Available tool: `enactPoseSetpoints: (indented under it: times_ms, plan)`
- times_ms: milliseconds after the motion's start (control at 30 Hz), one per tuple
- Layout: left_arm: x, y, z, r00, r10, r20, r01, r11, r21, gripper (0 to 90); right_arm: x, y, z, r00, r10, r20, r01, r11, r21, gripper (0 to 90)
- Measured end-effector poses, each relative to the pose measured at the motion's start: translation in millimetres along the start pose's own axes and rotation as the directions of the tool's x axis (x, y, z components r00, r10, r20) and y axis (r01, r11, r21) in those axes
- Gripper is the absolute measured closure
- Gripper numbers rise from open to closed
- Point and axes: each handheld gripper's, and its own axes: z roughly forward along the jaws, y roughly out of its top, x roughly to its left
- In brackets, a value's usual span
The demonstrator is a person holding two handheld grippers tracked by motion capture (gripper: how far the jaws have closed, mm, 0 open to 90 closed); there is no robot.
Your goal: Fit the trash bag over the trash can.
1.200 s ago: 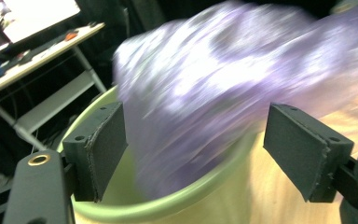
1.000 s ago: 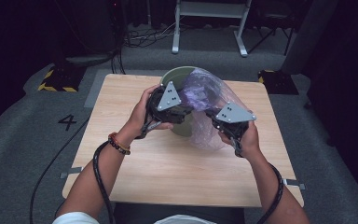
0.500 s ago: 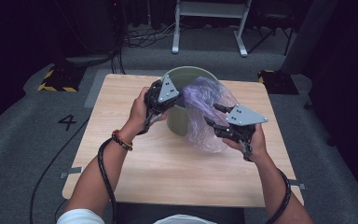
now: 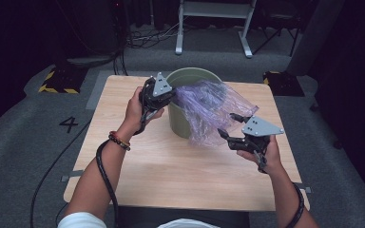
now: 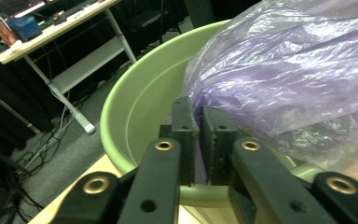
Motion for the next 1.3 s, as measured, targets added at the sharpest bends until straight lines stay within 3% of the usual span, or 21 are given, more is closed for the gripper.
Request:
enactPoseSetpoints:
  times_ms: [33,67,100,133,167,200,267,367,467,667,800,1000,1100,1200,1233,1300]
  plan:
    - [0.1,-0.1,0.5,1.0000,0.000,-0.006,0.000,1.0000,0.003,76.2,0.0,-1.1,2.1,1.0000,0.003,0.000,-0.003,1.0000,-0.002,50.4]
    - [-0.2,-0.2,1.0,0.9999,-0.004,-0.016,0.004,1.0000,0.002,70.1,0.1,-1.5,3.6,1.0000,-0.004,-0.001,0.004,1.0000,0.001,55.0]
    - [0.0,-0.4,0.5,0.9998,-0.009,-0.018,0.009,1.0000,-0.003,61.5,0.1,-1.7,5.6,1.0000,-0.008,0.002,0.008,1.0000,0.000,59.0]
    - [0.1,-0.5,-0.7,0.9996,-0.019,-0.019,0.019,0.9998,-0.012,45.4,-1.0,-1.6,8.3,1.0000,-0.002,-0.001,0.002,1.0000,-0.009,70.8]
    - [0.3,-0.8,-2.5,0.9995,-0.023,-0.023,0.022,0.9996,-0.020,45.4,-1.0,-1.6,8.3,1.0000,-0.002,-0.001,0.002,1.0000,-0.009,70.8]
    - [0.3,-1.0,-4.6,0.9993,-0.030,-0.023,0.029,0.9993,-0.026,32.5,-2.3,0.0,9.4,1.0000,0.007,-0.004,-0.007,0.9996,-0.028,79.7]
    - [-1.3,-2.5,-11.0,0.9983,-0.051,-0.029,0.050,0.9979,-0.042,28.2,-3.1,1.6,9.7,0.9999,0.011,-0.003,-0.011,0.9994,-0.034,81.5]
    - [-5.2,-6.5,-23.7,0.9996,-0.030,0.002,0.030,0.9978,-0.058,21.0,-3.3,8.4,11.3,1.0000,0.005,0.005,-0.005,0.9989,-0.047,84.4]
    - [-11.4,-11.3,-37.1,0.9993,-0.020,0.032,0.023,0.9964,-0.082,17.4,-3.4,14.6,14.6,0.9998,0.001,0.018,0.000,0.9987,-0.051,85.4]
    - [-26.9,-21.0,-58.8,0.9957,-0.052,0.077,0.062,0.9886,-0.137,16.3,-2.3,30.4,23.5,0.9992,0.003,0.041,-0.001,0.9986,-0.052,88.4]
    - [-49.8,-24.8,-65.5,0.9932,-0.032,0.112,0.049,0.9868,-0.155,16.8,-2.3,39.4,31.7,0.9993,-0.001,0.038,0.003,0.9989,-0.046,88.5]
    - [-86.0,-31.1,-62.1,0.9849,0.009,0.173,0.017,0.9891,-0.146,16.1,-0.6,48.0,39.7,0.9992,-0.002,0.039,0.003,0.9991,-0.042,88.5]
    - [-98.3,-33.0,-55.5,0.9866,0.016,0.162,0.006,0.9910,-0.133,16.0,0.3,50.6,41.8,0.9993,-0.001,0.038,0.002,0.9992,-0.039,88.5]
    - [-103.7,-32.6,-46.1,0.9926,0.010,0.121,0.004,0.9935,-0.114,16.6,1.2,53.4,43.1,0.9995,0.005,0.030,-0.004,0.9991,-0.043,88.2]
    - [-103.5,-31.6,-43.2,0.9936,0.004,0.113,0.008,0.9941,-0.108,20.8,1.9,54.2,43.5,0.9996,0.006,0.029,-0.004,0.9990,-0.044,88.1]
    - [-102.5,-29.3,-39.5,0.9986,0.006,0.052,0.000,0.9945,-0.104,32.1,3.2,55.4,44.4,0.9998,0.004,0.019,-0.003,0.9990,-0.045,87.1]
